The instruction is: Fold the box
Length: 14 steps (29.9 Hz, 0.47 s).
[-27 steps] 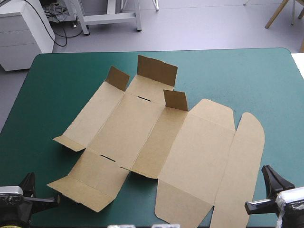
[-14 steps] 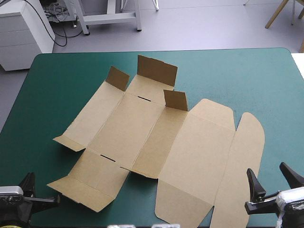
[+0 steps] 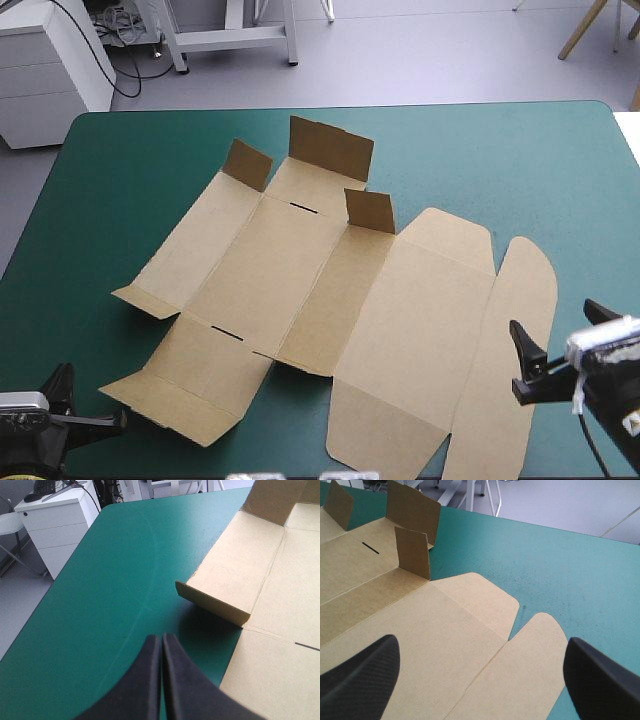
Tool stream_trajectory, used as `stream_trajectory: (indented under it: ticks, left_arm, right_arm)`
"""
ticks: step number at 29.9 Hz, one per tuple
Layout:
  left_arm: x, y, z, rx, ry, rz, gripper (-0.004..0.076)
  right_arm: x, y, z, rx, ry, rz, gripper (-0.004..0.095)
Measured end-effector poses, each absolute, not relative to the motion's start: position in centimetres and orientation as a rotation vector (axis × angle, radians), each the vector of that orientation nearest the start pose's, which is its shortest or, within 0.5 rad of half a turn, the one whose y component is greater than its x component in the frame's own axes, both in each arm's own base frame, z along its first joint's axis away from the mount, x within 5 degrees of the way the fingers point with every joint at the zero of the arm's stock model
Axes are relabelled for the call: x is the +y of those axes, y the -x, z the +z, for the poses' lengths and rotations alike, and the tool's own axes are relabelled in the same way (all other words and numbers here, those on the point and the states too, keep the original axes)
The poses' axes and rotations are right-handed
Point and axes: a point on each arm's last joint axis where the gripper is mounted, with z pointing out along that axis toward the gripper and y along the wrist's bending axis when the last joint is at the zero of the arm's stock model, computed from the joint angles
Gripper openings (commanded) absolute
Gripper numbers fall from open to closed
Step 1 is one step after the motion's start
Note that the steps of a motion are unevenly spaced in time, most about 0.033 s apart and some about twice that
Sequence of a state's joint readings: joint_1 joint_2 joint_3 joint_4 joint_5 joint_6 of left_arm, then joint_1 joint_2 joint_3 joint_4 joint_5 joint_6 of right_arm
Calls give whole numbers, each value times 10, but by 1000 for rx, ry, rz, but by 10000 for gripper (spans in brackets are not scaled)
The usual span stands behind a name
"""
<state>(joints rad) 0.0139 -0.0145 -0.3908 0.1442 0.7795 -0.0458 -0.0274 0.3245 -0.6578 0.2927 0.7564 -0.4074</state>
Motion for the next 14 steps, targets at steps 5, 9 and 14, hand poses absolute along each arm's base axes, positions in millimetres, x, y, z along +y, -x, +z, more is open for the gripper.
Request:
stream_trajectory:
  ticks: [5, 9, 14]
  left_arm:
    - [9, -14, 270, 1853, 30, 143, -10]
    - [9, -14, 270, 1853, 30, 143, -10]
    - [9, -14, 270, 1853, 30, 143, -10]
  right_arm:
    - [17, -100, 371, 1956, 343, 43, 820]
    - [16, -148, 384, 2030, 375, 45, 820]
    - [19, -208, 389, 2089, 433, 102, 820]
